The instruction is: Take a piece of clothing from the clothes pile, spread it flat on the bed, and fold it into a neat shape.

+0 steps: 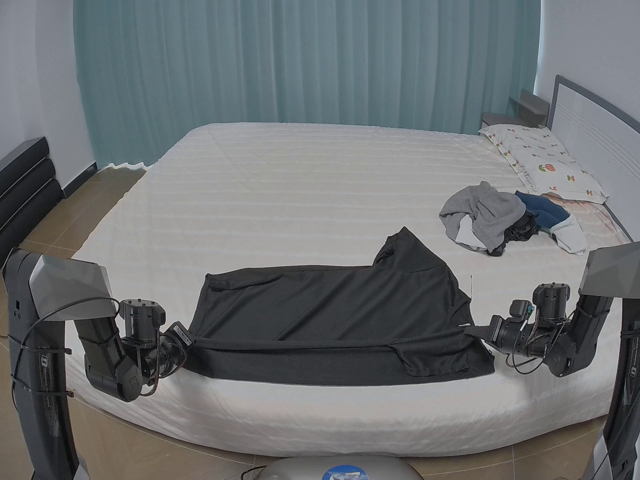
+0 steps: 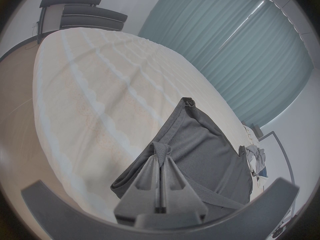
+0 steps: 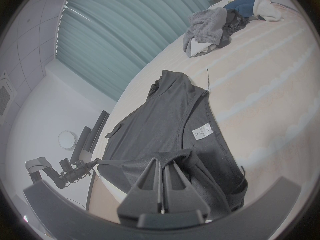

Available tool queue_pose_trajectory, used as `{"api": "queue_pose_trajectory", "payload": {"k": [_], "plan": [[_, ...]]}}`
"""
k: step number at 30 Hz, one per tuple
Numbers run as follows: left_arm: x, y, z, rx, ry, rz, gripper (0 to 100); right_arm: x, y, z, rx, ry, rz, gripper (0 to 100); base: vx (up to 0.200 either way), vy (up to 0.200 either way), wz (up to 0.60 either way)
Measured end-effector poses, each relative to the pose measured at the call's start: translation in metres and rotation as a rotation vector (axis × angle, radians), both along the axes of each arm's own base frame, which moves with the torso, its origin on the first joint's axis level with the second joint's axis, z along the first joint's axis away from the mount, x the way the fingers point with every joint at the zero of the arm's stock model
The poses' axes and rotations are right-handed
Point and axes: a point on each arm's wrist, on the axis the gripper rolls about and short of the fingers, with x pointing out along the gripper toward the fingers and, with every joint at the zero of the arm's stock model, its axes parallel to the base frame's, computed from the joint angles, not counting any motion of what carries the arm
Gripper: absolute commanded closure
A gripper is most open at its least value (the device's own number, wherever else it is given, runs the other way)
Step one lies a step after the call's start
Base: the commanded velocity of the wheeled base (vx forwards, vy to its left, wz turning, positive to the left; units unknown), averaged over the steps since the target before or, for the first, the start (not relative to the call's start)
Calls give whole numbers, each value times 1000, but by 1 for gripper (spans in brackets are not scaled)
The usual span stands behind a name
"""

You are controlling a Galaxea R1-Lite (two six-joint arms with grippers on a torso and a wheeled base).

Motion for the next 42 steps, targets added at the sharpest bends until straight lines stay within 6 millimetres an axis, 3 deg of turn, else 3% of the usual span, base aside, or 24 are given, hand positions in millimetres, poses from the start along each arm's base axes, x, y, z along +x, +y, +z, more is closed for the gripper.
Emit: {"api": "queue_pose_trajectory", "payload": {"k": [8,15,21,27,36,42], "plan": [[1,-1,0,-17,-3,11,0,0,0,-5,23,26,-11,0,0,0,0],[4,0,4,-71,-20,52,0,3,-1,4,133,-15,-74,0,0,0,0],[0,5,16,-91,-43,65,0,-2,-2,11,268,-14,-134,0,0,0,0],[-5,12,27,-123,-63,98,0,-9,-4,11,286,4,-145,0,0,0,0],[-13,13,29,-166,-43,78,0,-14,-3,6,309,48,-159,0,200,0,0],[-19,14,29,-165,-28,73,0,-13,-3,7,342,66,-175,0,0,0,0]]}}
